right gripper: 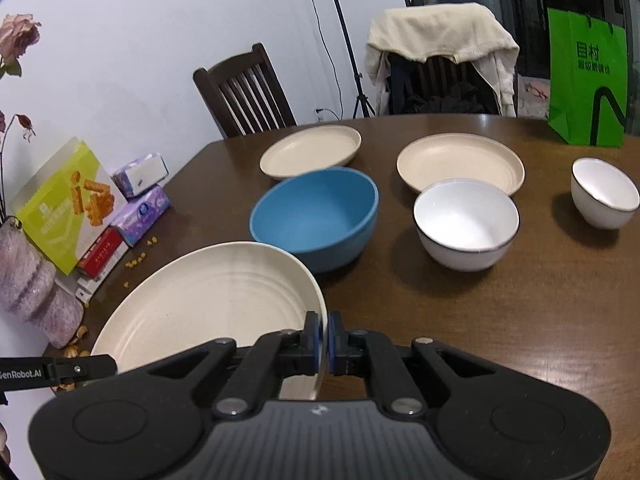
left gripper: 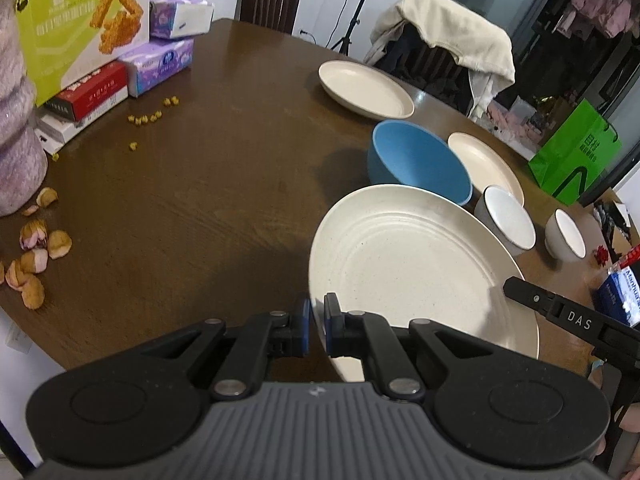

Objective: Organize plates and bowls
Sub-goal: 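Lower the plates onto the table and open both grippers, then withdraw both open grippers up and away from the placed plates, then move both open grippers past the blue bowl toward a cream plate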

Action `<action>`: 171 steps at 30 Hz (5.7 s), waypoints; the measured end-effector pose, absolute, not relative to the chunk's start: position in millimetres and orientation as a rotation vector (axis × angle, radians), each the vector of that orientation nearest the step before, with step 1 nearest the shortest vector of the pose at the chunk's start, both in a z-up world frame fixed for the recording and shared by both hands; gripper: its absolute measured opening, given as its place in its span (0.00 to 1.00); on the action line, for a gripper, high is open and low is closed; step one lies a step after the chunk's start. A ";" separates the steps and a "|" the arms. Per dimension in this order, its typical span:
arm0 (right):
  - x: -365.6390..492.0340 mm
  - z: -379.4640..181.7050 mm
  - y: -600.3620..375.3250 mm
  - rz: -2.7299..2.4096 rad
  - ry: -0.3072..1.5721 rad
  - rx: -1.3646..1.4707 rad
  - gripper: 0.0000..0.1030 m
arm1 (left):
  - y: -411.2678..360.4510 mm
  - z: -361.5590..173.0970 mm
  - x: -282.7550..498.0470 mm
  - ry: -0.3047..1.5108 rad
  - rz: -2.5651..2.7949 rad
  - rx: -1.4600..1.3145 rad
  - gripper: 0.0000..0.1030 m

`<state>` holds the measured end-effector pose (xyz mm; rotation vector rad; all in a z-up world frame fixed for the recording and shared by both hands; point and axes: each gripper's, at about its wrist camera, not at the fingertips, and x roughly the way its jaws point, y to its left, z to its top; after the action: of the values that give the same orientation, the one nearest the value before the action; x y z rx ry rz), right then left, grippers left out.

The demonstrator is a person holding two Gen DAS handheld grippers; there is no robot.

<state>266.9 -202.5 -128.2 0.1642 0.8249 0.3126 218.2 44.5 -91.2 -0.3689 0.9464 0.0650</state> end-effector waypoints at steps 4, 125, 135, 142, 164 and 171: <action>264.5 -139.0 -202.5 0.309 0.840 0.162 0.05 | 43.5 -102.3 218.4 0.972 0.068 -0.365 0.06; 219.3 -89.9 -217.7 0.203 0.882 0.090 1.00 | 63.4 -41.6 178.1 0.799 0.034 -0.292 1.00; 236.5 -76.1 -228.1 0.186 0.865 0.090 1.00 | 48.8 -21.7 199.4 0.767 0.013 -0.262 1.00; 256.1 -60.4 -229.3 0.198 0.845 0.047 1.00 | 34.7 -6.5 219.3 0.754 0.003 -0.230 1.00; 357.1 -20.6 -200.0 0.264 0.810 -0.020 1.00 | 23.8 32.4 304.0 0.717 0.025 -0.230 1.00; 392.6 -17.8 -191.9 0.268 0.825 -0.040 1.00 | 29.3 34.0 334.2 0.722 0.057 -0.260 1.00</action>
<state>392.6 -191.9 -17.8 -0.0395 0.8245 0.2676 334.2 29.3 34.0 -0.2596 0.7224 0.0574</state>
